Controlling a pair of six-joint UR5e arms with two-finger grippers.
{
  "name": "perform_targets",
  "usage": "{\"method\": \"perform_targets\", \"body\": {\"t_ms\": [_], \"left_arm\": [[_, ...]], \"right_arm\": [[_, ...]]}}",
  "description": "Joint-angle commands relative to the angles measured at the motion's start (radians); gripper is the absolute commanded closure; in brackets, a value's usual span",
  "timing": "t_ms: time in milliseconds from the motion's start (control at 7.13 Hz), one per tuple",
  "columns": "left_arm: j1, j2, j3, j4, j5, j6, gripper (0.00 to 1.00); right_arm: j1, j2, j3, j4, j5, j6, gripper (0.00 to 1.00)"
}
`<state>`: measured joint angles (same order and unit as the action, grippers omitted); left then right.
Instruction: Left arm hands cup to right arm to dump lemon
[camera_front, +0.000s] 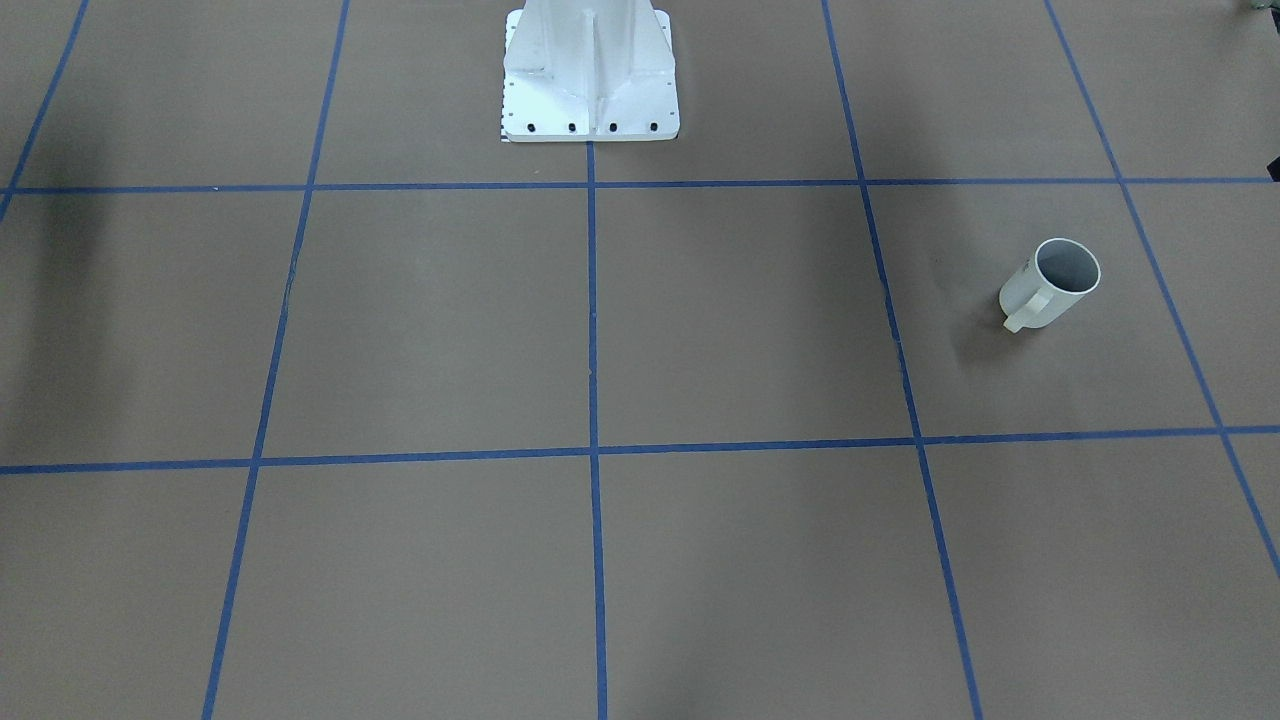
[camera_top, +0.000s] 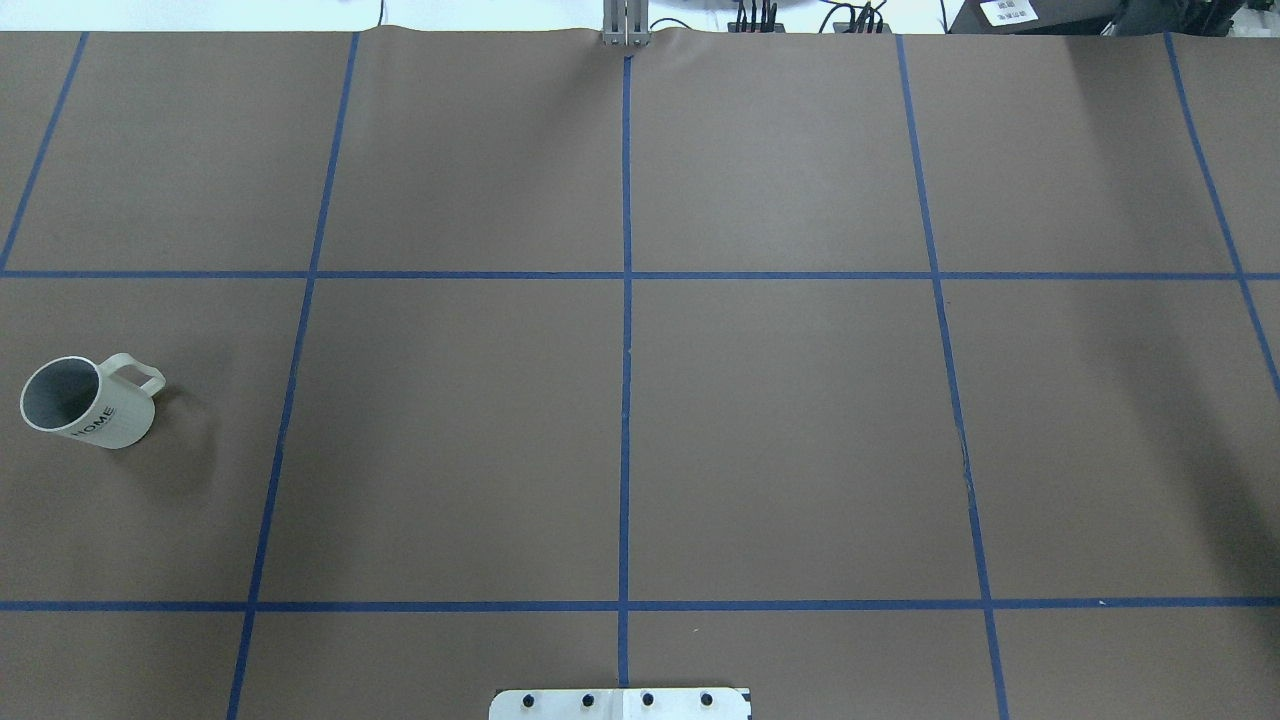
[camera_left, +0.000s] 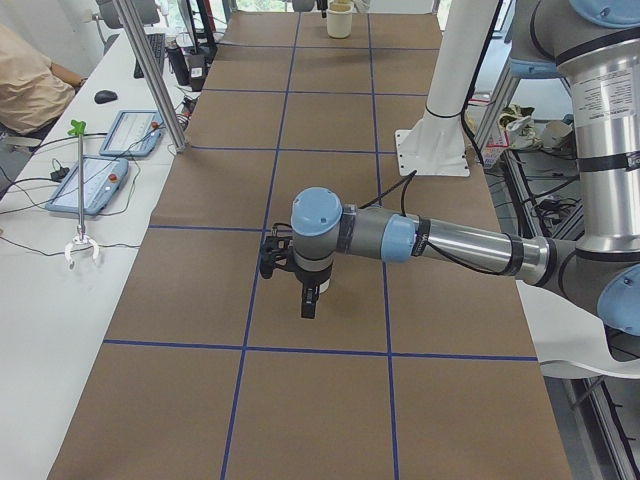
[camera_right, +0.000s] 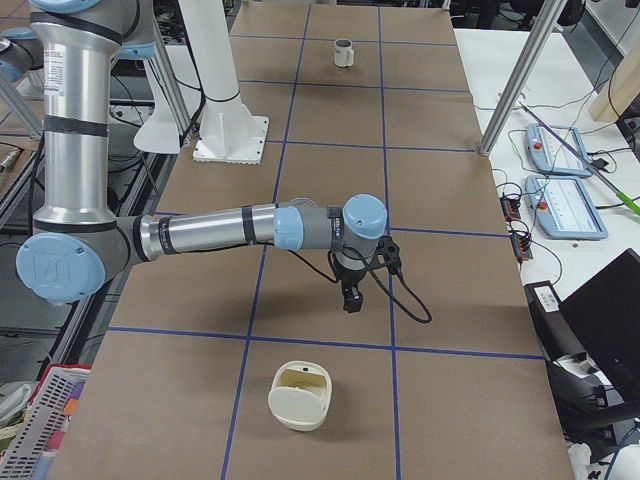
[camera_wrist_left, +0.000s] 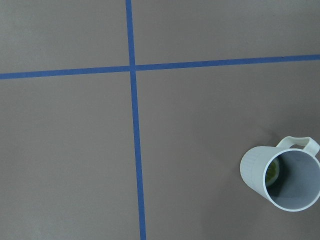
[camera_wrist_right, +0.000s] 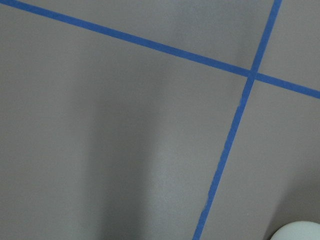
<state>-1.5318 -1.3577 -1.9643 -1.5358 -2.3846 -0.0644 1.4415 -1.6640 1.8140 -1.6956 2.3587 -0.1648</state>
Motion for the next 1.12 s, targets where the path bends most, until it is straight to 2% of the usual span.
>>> {"method": "perform_targets", "body": {"t_ms": [0,280,561,982], "left_arm": [[0.001,-0.001,-0.007,-0.009,-0.004,0.005,0.00],[0.002,0.018,-0.017,-0.010,0.002,0.005,0.00],[0.008,0.045,-0.021,-0.079,-0.004,0.005,0.00],[0.106,0.039,-0.011,-0.101,-0.005,-0.006,0.00]], "right_arm": [[0.023,-0.022,0.011,0.001,0.001,-0.002,0.00],[0.024,-0.010,0.008,0.001,-0.001,-0.001,0.00],[0.024,-0.006,0.008,0.001,-0.001,-0.001,0.00],[0.022,-0.005,0.008,0.001,0.001,-0.001,0.00]]}}
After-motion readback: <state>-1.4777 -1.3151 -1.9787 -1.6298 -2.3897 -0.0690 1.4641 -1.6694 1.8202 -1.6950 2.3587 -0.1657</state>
